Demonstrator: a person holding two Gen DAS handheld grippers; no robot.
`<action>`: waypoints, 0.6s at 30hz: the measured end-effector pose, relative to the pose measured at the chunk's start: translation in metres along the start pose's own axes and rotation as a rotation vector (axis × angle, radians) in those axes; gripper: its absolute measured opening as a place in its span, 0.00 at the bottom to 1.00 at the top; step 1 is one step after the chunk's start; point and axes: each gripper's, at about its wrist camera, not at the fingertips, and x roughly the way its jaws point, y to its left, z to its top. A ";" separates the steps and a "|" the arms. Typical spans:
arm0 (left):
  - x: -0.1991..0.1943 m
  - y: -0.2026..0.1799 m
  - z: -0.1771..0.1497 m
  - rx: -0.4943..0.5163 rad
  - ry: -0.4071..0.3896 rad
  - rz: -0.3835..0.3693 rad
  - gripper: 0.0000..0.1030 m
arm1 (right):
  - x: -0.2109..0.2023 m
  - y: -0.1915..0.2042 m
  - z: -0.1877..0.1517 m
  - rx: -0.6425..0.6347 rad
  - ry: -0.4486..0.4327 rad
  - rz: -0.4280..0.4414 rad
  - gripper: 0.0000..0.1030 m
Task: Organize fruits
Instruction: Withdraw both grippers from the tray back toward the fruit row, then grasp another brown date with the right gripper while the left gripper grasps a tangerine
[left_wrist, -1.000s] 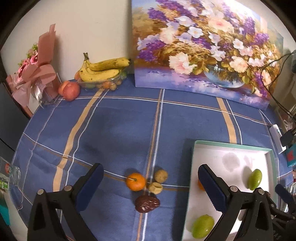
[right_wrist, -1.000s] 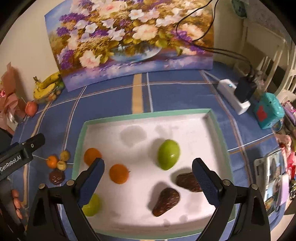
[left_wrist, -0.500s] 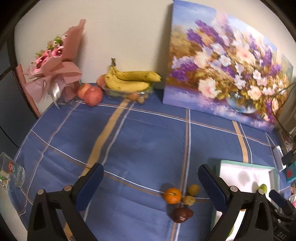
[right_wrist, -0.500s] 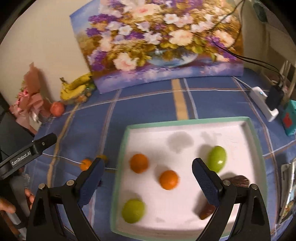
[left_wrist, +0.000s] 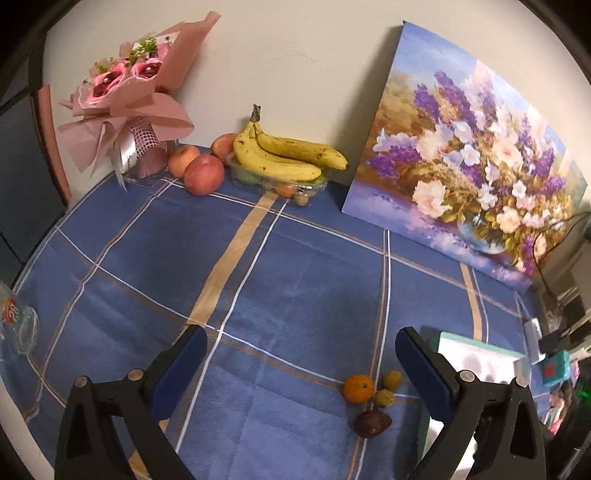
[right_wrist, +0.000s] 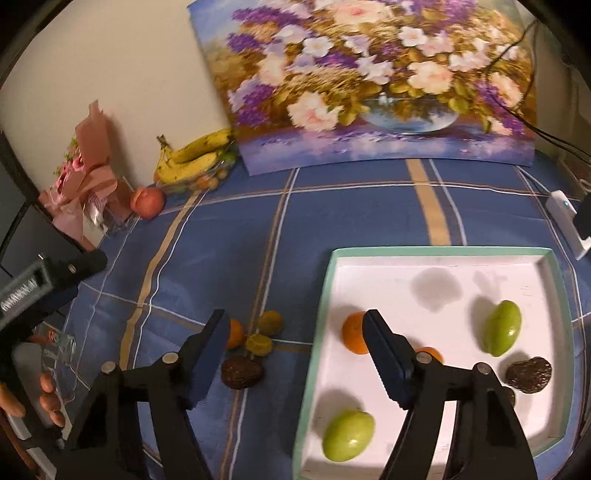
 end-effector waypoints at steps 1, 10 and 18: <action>0.001 -0.001 0.000 0.007 0.007 0.001 1.00 | 0.002 0.003 0.000 -0.005 0.006 0.006 0.69; 0.043 -0.004 -0.016 0.035 0.159 0.006 0.99 | 0.032 0.026 -0.010 -0.069 0.112 0.010 0.61; 0.083 0.005 -0.035 0.009 0.285 0.049 0.99 | 0.063 0.040 -0.026 -0.111 0.218 0.005 0.61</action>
